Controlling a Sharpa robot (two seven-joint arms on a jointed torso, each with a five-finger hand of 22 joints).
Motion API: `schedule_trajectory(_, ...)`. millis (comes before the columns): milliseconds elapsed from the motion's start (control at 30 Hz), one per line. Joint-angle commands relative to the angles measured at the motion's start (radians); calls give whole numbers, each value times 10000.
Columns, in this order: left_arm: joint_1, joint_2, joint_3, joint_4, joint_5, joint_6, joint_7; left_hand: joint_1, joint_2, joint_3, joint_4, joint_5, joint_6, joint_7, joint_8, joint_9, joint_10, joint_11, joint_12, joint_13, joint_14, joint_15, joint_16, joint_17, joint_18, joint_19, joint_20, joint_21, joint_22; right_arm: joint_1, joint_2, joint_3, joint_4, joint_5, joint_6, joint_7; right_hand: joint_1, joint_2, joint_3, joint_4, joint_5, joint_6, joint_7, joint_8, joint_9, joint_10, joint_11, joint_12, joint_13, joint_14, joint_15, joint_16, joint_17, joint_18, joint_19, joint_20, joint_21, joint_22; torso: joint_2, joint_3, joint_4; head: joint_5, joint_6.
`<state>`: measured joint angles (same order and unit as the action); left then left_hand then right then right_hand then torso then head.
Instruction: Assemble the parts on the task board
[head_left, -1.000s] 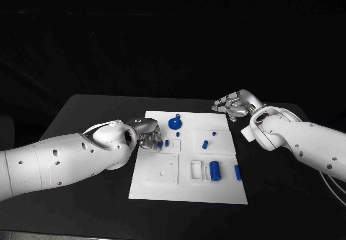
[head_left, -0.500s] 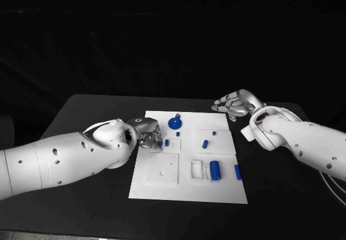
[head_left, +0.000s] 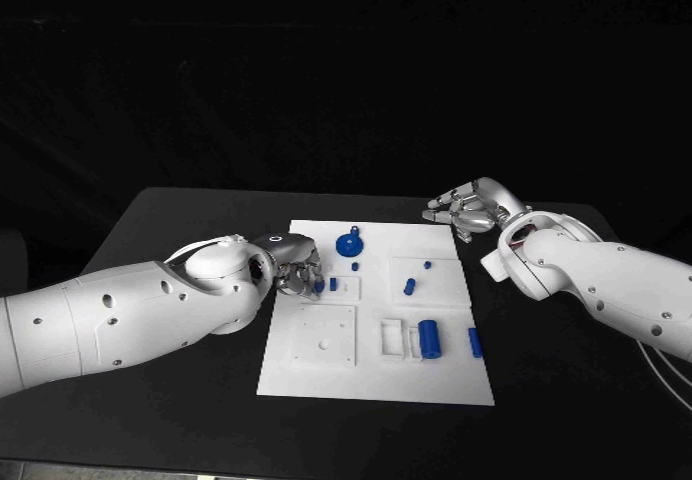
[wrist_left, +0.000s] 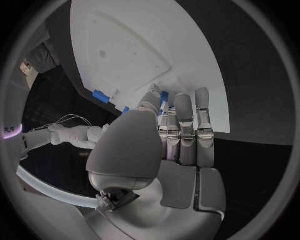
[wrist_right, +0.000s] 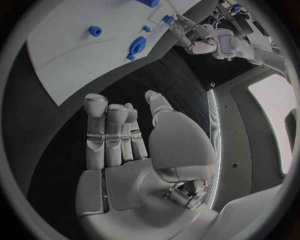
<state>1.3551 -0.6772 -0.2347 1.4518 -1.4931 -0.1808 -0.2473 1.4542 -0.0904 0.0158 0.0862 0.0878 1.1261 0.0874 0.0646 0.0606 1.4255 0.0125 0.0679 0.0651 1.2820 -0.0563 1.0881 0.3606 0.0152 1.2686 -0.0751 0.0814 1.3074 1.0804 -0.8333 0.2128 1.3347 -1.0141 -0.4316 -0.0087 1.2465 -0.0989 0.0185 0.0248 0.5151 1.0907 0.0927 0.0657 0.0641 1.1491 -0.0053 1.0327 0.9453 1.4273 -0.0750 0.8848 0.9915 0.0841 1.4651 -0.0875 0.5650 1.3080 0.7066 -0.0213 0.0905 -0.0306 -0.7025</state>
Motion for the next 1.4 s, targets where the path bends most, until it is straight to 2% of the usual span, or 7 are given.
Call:
schedule_trajectory(33,-73,-8,-70,35,-19,750,-111,150,-18,6,-176,-15,111,-11,-25,20,54,-69,2,-3,-68,-44,42,13,17,16,-54,7,211,-13,1,5,18,-12,82,116,-75,-13,68,-15,49,-45,10,-38,-15,62,-7,36,8,77,10,13,13,205,510,-43,36,558,-7,-5,-2,-7,-24)
schedule_trajectory(367,-73,-82,-70,181,-152,688,-69,245,62,27,-546,6,199,-29,-26,19,130,-109,-3,-5,-35,-81,167,59,5,20,-99,165,222,-30,-3,5,22,-12,80,120,-75,-15,78,-30,51,-43,10,-37,-15,59,-7,33,7,76,10,7,9,205,510,-43,35,557,-4,-13,16,12,-56)
schedule_trajectory(567,-73,-123,-70,255,-222,519,-53,205,60,6,-562,-6,248,-42,-25,20,165,-121,5,-2,-16,-89,172,57,7,22,-105,193,218,-35,-2,5,16,-12,77,122,-75,-15,78,-30,51,-43,10,-37,-15,59,-7,33,7,76,10,7,9,205,510,-43,35,557,-2,-20,9,42,-50)
schedule_trajectory(967,-75,-131,-71,353,-396,132,-32,98,40,-124,-565,-46,657,-162,-20,28,326,-189,29,7,68,-141,222,79,-8,78,-149,274,209,-51,9,6,7,-12,84,122,-75,-15,78,-30,51,-43,10,-37,-15,59,-7,33,7,76,10,7,9,205,510,-43,35,557,0,-11,11,71,-72)
schedule_trajectory(1167,-81,-105,-72,301,-552,-22,-50,54,32,-227,-543,-73,831,-214,-13,33,445,-227,70,19,84,-167,270,113,-26,97,-175,297,206,-56,29,6,2,-12,92,123,-97,-4,105,-71,44,-29,7,-37,-15,56,-10,23,0,81,8,-1,7,204,510,-45,38,552,3,2,-14,81,-85)
schedule_trajectory(1400,-179,-23,-72,154,-896,-197,-52,3,-26,-328,-544,-101,812,-210,-21,29,444,-222,114,21,83,-169,283,128,-43,100,-185,312,206,-58,25,6,14,-12,86,120,-97,-4,105,-71,44,-29,7,-37,-15,56,-10,23,0,81,8,-1,7,204,510,-45,38,552,10,-3,-7,50,-94)
